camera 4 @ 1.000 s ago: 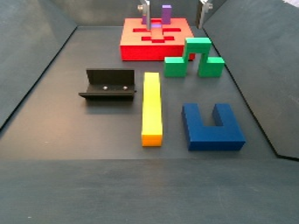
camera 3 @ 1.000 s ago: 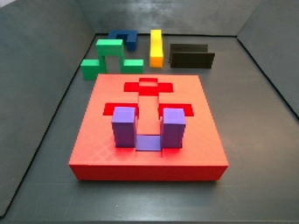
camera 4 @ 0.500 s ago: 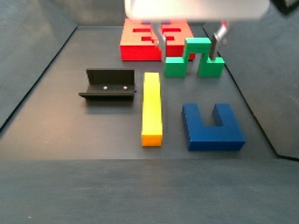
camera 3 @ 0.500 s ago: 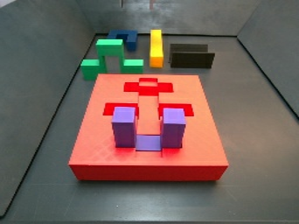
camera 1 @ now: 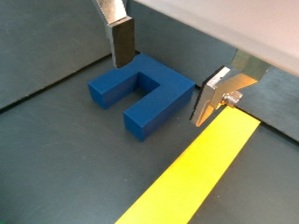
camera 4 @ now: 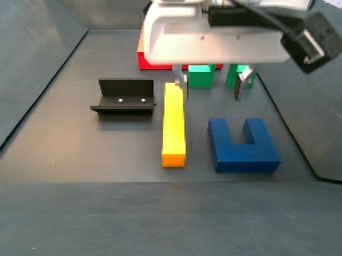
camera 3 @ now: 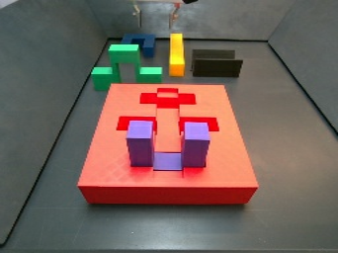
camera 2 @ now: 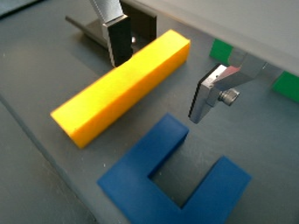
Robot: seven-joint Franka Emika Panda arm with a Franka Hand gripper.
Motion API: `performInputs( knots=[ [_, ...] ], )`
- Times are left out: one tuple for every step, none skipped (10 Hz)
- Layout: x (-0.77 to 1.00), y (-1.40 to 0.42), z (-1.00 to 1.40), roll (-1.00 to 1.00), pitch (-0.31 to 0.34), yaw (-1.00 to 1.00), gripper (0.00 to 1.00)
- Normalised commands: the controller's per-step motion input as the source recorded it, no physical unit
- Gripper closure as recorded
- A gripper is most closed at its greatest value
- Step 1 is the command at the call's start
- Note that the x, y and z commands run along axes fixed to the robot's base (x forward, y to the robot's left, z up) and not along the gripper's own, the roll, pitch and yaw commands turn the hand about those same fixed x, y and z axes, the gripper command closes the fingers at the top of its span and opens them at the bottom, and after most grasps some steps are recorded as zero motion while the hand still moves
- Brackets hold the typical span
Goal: Pick up the blue object. Move up. Place the blue object on the fixture. Regrasp the blue object. Move to above the board. Insert the blue object.
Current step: Pick up the blue object.
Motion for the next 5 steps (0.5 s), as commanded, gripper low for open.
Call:
performInputs(
  knots=[
    [-0.13, 0.17, -0.34, 0.04, 0.000, -0.01, 0.00],
    [-0.05, 0.15, -0.31, 0.00, 0.000, 0.00, 0.00],
    [0.00, 0.12, -0.36, 0.00, 0.000, 0.00, 0.00],
    [0.00, 0.07, -0.38, 0.00, 0.000, 0.00, 0.00],
    [-0.05, 0.03, -0.35, 0.00, 0.000, 0.00, 0.00]
  ],
)
